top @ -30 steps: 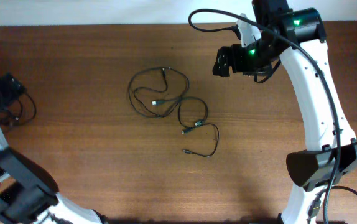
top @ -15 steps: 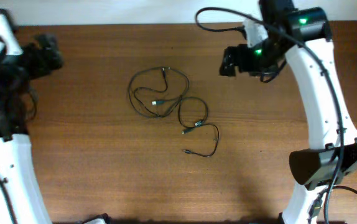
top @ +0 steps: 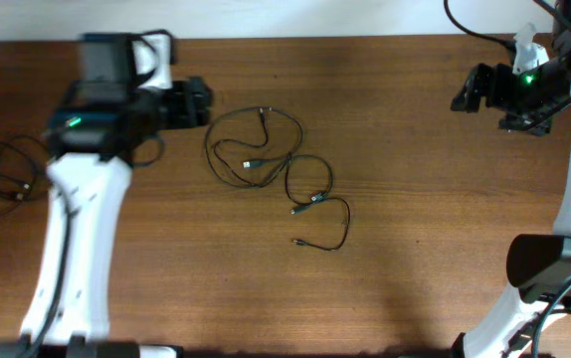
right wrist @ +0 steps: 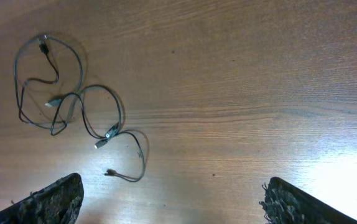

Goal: Untangle cables
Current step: 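Lower the left gripper onto the remaining cables and grasp one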

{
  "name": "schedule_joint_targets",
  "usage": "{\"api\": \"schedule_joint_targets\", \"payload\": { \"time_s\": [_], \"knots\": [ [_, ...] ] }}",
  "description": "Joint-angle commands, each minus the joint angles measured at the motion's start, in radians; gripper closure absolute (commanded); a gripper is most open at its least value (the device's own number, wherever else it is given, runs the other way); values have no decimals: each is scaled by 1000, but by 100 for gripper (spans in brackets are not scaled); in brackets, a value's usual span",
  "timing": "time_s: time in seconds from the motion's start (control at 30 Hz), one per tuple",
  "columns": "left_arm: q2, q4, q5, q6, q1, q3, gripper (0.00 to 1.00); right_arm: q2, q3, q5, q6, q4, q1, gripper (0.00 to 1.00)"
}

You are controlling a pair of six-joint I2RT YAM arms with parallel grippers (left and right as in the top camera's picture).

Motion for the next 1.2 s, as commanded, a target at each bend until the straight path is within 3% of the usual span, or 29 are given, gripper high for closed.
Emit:
{"api": "schedule_joint_targets", "payload": {
  "time_s": [0.0, 0.33, 0.67, 0.8, 0.87, 0.9, 1.0, 1.07, 1.17],
  "knots": [
    [108, 4, 1, 21, -113, -2, 21, -28, 13, 13, -33, -5, 4, 6],
    [324, 32, -3, 246, -315, -2, 25, -27, 13, 13, -33, -23, 4, 6],
    [511, -7, -14, 253, -350, -2, 44, -26, 13, 13, -33, -31, 4, 6],
    [518, -26, -14, 252, -351, -2, 59, -26, 13, 13, -33, -27, 4, 6],
    [518, -27, -14, 252, -351, -2, 77, -26, 13, 13, -33, -27, 4, 6],
    [518, -27, -14, 252, -351, -2, 79, -26, 13, 13, -33, -27, 4, 6],
    [518, -28, -14, 252, -351, -2, 79, -26, 13, 13, -37, -27, 4, 6],
    [520, -33, -28, 252, -351, -2, 70, -26, 13, 13, -36, -27, 4, 6],
    [532, -31, -74, 253, -351, -2, 70, -26, 13, 13, -37, -27, 4, 6]
  ]
}}
